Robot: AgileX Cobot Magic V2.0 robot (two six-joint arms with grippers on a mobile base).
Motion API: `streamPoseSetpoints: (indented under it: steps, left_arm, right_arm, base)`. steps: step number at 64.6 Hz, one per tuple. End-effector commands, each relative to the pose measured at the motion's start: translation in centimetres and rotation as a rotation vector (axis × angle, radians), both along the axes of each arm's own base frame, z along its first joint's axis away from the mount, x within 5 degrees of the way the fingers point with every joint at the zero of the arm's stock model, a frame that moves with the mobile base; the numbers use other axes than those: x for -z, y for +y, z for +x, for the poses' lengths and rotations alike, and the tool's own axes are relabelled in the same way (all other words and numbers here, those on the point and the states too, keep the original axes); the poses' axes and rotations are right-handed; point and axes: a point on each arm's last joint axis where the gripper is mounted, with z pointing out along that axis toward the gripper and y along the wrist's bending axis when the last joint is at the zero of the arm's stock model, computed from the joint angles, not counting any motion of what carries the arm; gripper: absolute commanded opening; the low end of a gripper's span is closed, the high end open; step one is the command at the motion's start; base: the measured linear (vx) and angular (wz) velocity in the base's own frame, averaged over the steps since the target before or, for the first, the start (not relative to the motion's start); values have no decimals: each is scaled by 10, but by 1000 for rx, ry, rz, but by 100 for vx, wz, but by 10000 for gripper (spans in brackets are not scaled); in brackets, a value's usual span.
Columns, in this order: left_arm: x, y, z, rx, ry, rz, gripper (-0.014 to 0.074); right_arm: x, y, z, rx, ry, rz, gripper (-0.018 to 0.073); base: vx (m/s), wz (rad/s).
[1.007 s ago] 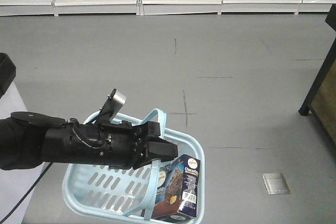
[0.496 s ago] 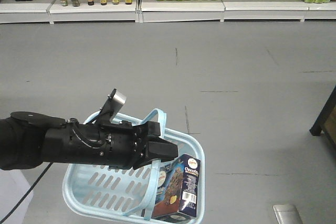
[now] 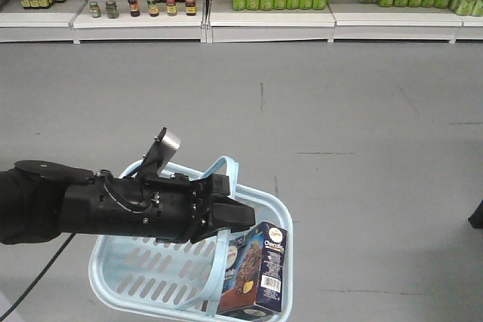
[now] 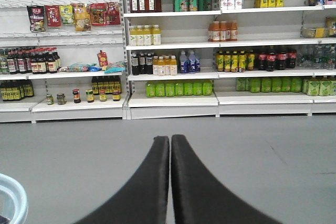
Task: Left arm holds basket, right arm returns cookies
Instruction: 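Carry the basket with the left gripper toward the drink shelves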
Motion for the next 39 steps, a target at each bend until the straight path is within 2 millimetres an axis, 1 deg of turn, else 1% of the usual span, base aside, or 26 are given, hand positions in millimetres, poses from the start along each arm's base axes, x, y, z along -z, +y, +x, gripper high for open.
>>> streamPoseSetpoints:
  steps: [1, 39]
  left_arm:
    - [-30, -3, -3, 9, -49, -116, -8]
    - [-29, -3, -3, 5, -50, -113, -8]
  right_arm:
    - [-6, 0, -1, -1, -82, -11, -8]
    - [-6, 0, -1, -1, -82, -11, -8]
  base:
    - [31, 0]
    - [31, -6]
